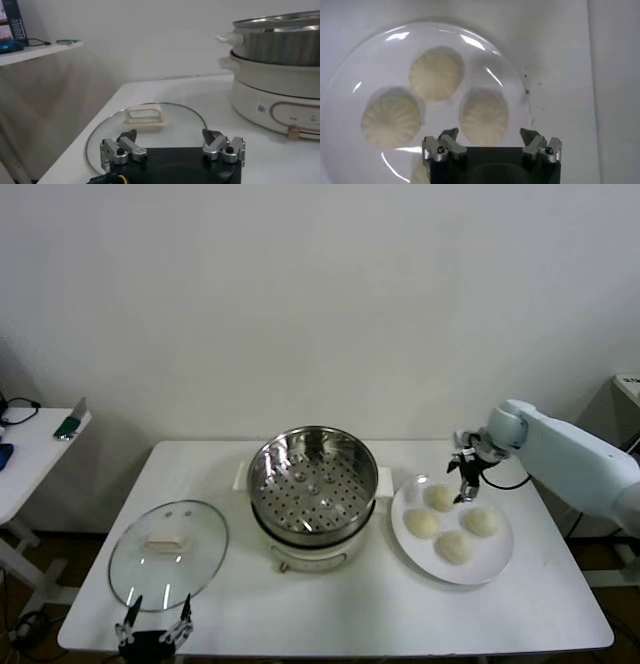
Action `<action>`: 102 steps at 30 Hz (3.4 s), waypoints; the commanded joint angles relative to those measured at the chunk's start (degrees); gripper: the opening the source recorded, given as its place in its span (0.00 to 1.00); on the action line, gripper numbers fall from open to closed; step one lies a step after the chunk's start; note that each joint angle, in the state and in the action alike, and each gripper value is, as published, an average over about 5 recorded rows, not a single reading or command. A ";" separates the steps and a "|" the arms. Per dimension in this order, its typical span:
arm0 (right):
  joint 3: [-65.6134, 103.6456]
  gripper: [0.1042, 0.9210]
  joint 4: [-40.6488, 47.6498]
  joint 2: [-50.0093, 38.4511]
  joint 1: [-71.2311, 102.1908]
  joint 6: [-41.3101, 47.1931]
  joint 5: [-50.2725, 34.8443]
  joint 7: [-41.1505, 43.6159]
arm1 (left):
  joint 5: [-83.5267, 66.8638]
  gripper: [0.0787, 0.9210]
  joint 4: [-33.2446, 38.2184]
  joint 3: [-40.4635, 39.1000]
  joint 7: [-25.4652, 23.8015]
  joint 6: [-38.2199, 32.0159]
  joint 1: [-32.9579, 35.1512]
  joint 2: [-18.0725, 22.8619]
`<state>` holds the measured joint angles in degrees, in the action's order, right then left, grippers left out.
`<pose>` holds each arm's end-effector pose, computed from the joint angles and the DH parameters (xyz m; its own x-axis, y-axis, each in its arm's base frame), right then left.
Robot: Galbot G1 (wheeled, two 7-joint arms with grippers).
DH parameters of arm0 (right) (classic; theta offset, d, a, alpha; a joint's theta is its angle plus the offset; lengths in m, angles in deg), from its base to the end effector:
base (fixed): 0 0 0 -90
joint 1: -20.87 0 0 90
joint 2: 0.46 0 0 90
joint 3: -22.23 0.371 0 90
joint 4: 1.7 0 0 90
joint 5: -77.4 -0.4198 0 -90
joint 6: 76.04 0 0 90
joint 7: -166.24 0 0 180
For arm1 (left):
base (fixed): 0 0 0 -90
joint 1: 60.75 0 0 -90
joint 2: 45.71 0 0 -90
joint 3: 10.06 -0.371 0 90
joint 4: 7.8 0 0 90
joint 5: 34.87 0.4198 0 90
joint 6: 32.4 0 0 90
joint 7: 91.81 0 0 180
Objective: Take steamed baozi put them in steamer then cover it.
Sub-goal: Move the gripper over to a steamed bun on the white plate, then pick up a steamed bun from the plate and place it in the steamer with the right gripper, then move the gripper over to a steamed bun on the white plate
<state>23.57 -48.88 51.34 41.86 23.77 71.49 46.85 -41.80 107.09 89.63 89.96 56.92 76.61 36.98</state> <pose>0.6619 -0.1640 -0.2462 -0.1463 -0.0980 0.9844 -0.9877 0.0705 -0.1398 0.1185 0.0883 -0.4012 -0.9289 -0.1277 0.3476 -0.0955 0.9895 0.1084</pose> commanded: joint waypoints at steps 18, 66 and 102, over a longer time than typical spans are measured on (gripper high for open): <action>1.22 0.70 4.35 4.47 1.08 -2.23 2.11 -0.87 | 0.12 0.88 0.03 -0.53 0.35 -0.07 -0.22 0.30; -17.12 0.70 -3.07 30.32 -19.24 -44.79 21.04 -3.17 | 1.59 0.88 3.15 -1.91 0.81 -0.65 1.14 0.13; -49.53 0.88 -25.92 -0.84 -54.50 -6.48 -38.54 2.05 | 2.27 0.88 3.28 -2.79 0.12 0.83 0.12 0.27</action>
<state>-7.93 -62.06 68.59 3.65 -5.44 55.38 47.70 -39.58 110.03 86.99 90.49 57.08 76.85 37.30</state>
